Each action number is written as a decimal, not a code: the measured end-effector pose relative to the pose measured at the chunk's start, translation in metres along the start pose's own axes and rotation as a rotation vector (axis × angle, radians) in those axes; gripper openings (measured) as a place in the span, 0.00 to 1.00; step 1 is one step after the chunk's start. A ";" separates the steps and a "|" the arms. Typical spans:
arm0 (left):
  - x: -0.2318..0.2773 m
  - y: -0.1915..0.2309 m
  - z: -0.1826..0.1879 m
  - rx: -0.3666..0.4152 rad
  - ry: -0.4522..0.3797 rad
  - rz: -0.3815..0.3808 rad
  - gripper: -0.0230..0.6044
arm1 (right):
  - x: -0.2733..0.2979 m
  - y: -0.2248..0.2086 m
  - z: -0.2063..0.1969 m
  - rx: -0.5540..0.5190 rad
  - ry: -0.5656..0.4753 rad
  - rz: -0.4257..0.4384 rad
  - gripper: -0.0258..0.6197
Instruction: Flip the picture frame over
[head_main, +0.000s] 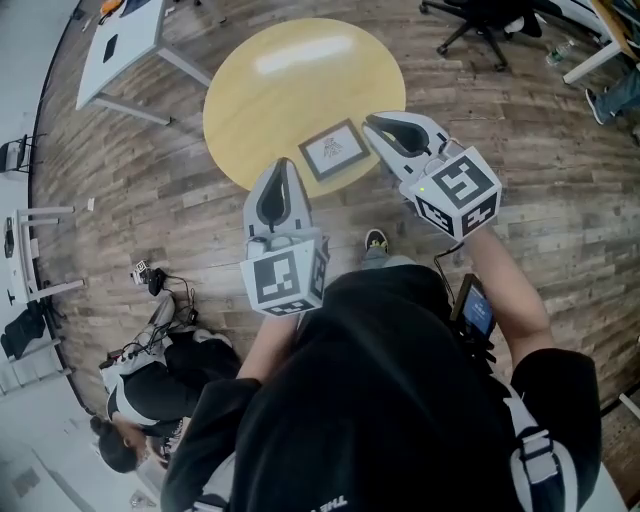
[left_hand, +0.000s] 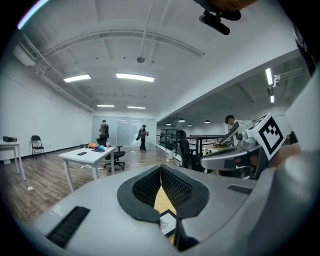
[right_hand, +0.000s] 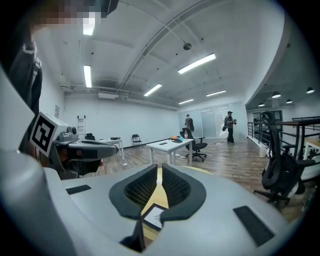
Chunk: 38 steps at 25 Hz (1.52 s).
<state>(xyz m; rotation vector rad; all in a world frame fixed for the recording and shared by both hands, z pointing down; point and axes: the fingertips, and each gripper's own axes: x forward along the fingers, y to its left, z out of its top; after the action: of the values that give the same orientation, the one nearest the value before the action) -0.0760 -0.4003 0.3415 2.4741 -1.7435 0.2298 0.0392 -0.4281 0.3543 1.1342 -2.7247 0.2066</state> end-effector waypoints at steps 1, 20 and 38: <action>0.007 0.002 -0.001 0.005 0.006 0.010 0.07 | 0.006 -0.004 -0.005 -0.021 0.017 0.019 0.07; 0.012 0.111 -0.073 -0.036 0.179 0.177 0.07 | 0.150 0.080 -0.279 -0.432 0.707 0.502 0.42; -0.006 0.109 -0.092 -0.057 0.217 0.205 0.07 | 0.134 0.109 -0.317 -0.947 0.640 0.517 0.42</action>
<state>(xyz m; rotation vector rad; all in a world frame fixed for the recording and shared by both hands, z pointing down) -0.1867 -0.4152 0.4310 2.1388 -1.8789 0.4411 -0.0948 -0.3816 0.6863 0.0632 -2.0262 -0.5161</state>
